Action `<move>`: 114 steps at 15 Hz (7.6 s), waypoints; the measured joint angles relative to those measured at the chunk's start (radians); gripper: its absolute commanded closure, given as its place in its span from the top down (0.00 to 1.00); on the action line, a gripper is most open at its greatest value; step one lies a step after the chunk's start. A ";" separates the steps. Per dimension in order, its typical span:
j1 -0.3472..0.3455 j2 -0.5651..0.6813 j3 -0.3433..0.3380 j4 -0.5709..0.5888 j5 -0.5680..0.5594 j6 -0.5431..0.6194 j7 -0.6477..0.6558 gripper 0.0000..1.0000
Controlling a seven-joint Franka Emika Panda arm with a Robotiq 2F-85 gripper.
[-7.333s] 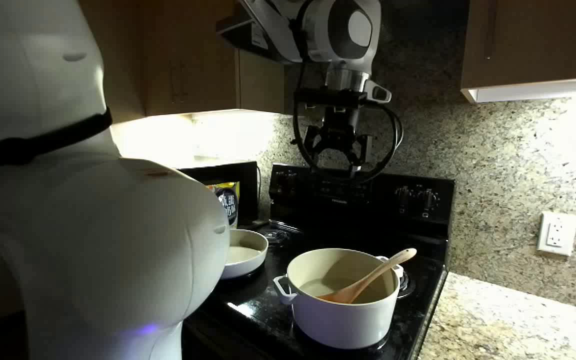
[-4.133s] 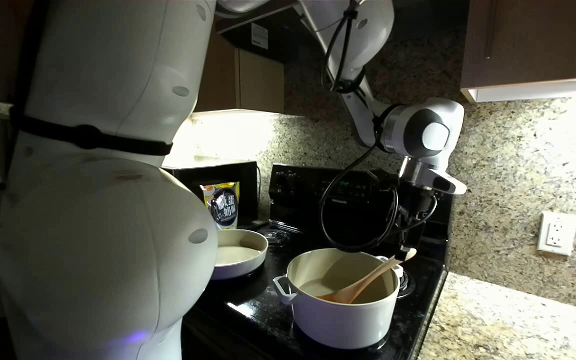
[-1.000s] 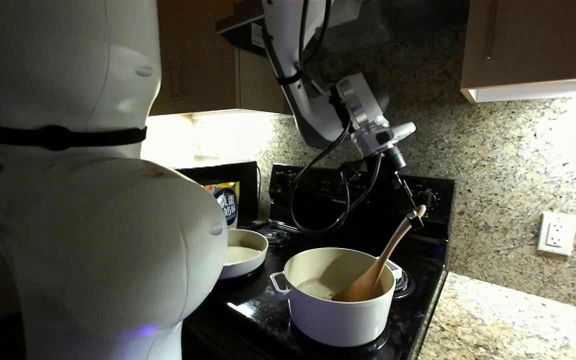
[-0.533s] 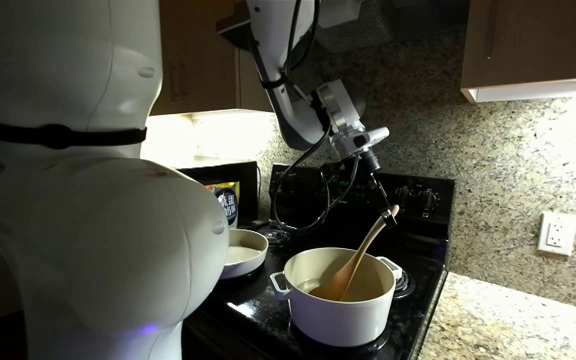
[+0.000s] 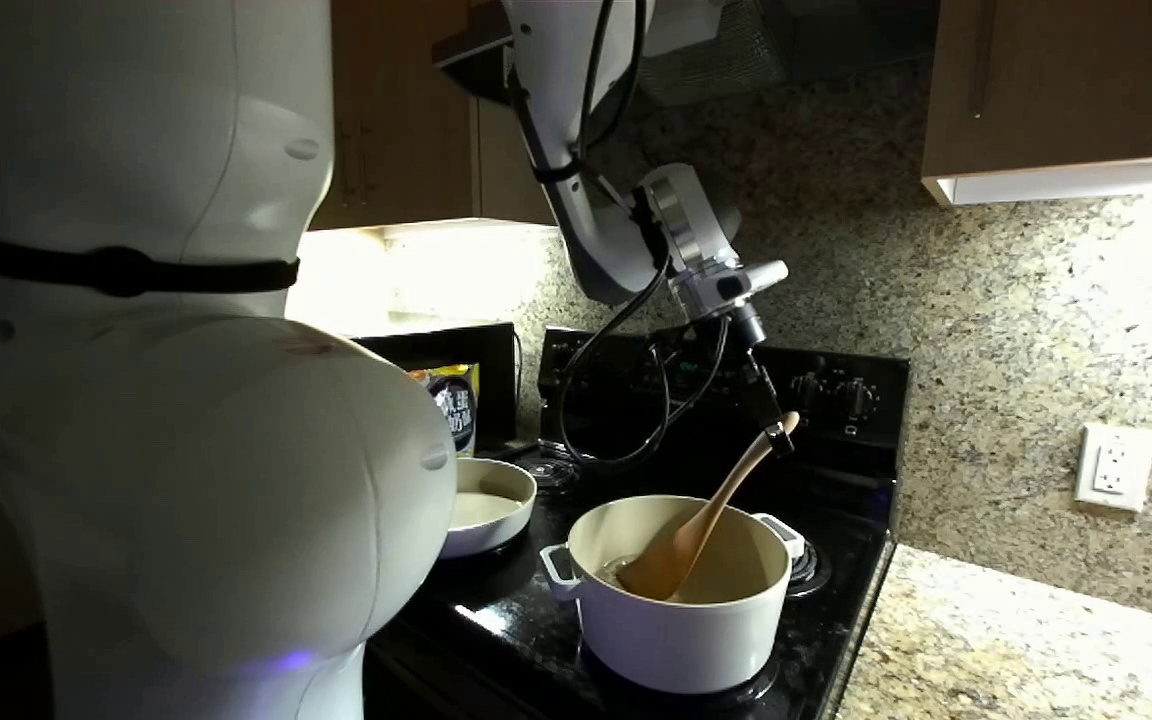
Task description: Stir in the pot with the wooden spoon
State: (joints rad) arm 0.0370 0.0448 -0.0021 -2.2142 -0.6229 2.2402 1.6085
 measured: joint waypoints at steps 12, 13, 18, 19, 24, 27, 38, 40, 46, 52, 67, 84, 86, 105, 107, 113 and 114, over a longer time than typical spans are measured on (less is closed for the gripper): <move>-0.040 0.033 -0.069 0.015 -0.001 -0.008 0.000 0.08; -0.040 0.038 -0.069 0.013 -0.001 -0.008 0.000 0.08; -0.025 0.047 -0.043 0.006 0.001 -0.005 -0.042 0.08; -0.020 0.047 -0.036 0.006 0.001 -0.005 -0.050 0.08; -0.022 0.046 -0.040 0.006 0.001 -0.008 -0.054 0.08; -0.030 0.046 -0.063 0.006 0.000 -0.034 -0.054 0.08; -0.042 0.057 -0.062 0.002 0.038 -0.017 -0.111 0.08; -0.033 0.068 -0.050 0.013 0.058 0.003 -0.144 0.08; -0.033 0.112 -0.057 0.085 0.072 0.005 -0.185 0.08; -0.047 0.107 -0.120 0.113 0.070 -0.009 -0.185 0.08; 0.027 0.097 -0.022 0.080 0.068 -0.019 -0.215 0.08; 0.009 0.115 -0.043 0.070 0.077 -0.049 -0.237 0.08; 0.016 0.116 -0.030 0.071 0.092 -0.047 -0.260 0.08; -0.006 0.115 -0.090 0.085 0.125 -0.046 -0.273 0.08; -0.006 0.115 -0.089 0.073 0.137 -0.045 -0.273 0.08; -0.001 0.115 -0.060 0.061 0.162 -0.037 -0.274 0.08; 0.001 0.115 -0.058 0.064 0.162 -0.037 -0.275 0.08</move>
State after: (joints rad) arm 0.0380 0.1597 -0.0604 -2.1503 -0.4613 2.2033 1.3338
